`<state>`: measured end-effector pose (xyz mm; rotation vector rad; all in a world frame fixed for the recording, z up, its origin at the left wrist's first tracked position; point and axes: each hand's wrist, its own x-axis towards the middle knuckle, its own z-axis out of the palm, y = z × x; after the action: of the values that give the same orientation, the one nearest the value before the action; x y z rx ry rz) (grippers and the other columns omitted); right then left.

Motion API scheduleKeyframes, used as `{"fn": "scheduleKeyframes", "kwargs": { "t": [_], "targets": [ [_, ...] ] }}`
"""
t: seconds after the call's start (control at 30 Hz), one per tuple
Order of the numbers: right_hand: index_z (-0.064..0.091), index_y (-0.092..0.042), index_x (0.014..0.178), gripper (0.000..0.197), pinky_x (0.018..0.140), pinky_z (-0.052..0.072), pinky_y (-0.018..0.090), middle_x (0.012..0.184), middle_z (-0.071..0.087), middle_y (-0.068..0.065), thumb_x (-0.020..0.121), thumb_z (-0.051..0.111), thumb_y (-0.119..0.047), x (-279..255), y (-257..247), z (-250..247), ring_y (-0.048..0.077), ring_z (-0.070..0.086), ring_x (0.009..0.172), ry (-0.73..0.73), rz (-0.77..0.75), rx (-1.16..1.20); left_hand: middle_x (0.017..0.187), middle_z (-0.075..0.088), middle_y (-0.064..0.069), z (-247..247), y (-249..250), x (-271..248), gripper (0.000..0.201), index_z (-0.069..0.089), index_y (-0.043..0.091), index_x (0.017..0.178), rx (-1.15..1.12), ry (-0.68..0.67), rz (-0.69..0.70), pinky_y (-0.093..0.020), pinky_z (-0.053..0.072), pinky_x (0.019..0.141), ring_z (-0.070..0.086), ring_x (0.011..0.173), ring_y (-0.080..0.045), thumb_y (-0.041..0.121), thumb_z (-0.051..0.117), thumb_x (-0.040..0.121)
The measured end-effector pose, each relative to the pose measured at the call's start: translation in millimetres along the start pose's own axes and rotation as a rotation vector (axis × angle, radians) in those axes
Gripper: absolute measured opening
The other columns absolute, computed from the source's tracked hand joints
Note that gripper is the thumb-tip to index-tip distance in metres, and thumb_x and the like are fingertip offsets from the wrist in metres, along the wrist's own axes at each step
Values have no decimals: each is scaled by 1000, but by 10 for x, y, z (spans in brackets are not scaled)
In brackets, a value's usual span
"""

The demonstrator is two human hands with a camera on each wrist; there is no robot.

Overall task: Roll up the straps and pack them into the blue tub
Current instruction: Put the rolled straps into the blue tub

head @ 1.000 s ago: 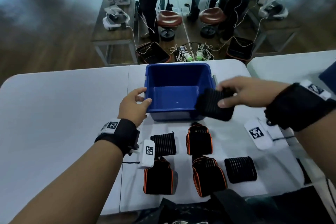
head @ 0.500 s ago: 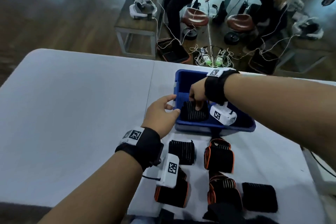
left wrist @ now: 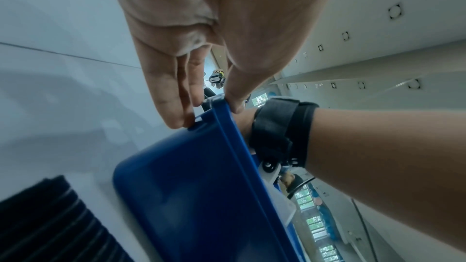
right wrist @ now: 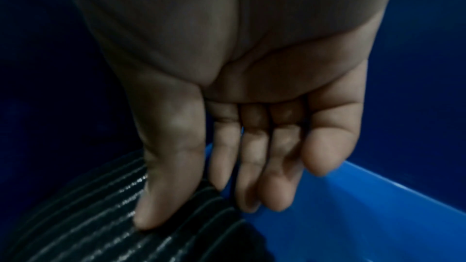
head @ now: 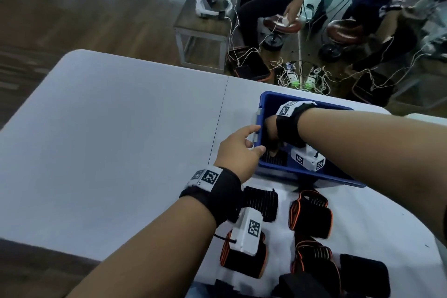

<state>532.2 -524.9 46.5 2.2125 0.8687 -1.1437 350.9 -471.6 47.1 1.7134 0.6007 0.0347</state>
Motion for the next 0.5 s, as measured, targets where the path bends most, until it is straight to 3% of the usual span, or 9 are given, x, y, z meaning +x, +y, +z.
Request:
{"fn": "scheduleKeyframes", "kwargs": {
  "t": [0.07, 0.17, 0.27, 0.33, 0.4, 0.5],
  "targets": [
    [64, -18, 63, 32, 56, 49, 27, 42, 61, -6, 76, 83, -40, -158, -45, -34, 13, 59, 57, 69, 5, 5, 106, 63, 1, -5, -1, -8, 48, 57, 46, 133, 8, -3, 4, -44, 59, 90, 68, 95, -19, 30, 70, 89],
    [68, -14, 63, 29, 73, 61, 35, 51, 66, -1, 72, 87, -35, -398, -30, -139, 19, 65, 62, 118, 28, 56, 101, 64, 1, -19, 0, -6, 47, 59, 45, 131, 15, -11, 19, -45, 59, 90, 69, 92, -21, 30, 70, 88],
    [73, -10, 81, 27, 60, 50, 25, 66, 67, 1, 76, 84, -34, -744, 67, -221, 18, 64, 66, 255, -28, 111, 97, 66, -2, -21, 4, 7, 46, 59, 43, 131, 25, -11, 20, -46, 60, 87, 70, 88, -22, 29, 71, 89],
    [74, -11, 85, 27, 63, 52, 26, 74, 72, 2, 75, 85, -34, -1039, 158, -204, 19, 68, 73, 325, -69, 189, 94, 67, -5, -20, 12, 13, 46, 60, 42, 130, 32, -14, 25, -46, 61, 85, 71, 85, -23, 27, 72, 89],
    [73, -16, 81, 25, 69, 56, 32, 73, 75, 1, 72, 86, -36, -1325, 249, -81, 19, 71, 73, 385, -114, 322, 90, 68, -4, -31, 18, 15, 45, 60, 41, 130, 40, -20, 32, -47, 61, 84, 72, 81, -23, 27, 72, 89],
    [71, -18, 79, 24, 66, 54, 32, 73, 74, -2, 74, 85, -37, -1686, 227, 333, 11, 67, 68, 403, -201, 447, 84, 68, -3, -43, 27, 15, 44, 60, 38, 129, 48, -37, 44, -48, 62, 81, 73, 73, -22, 24, 72, 89]
  ]
}}
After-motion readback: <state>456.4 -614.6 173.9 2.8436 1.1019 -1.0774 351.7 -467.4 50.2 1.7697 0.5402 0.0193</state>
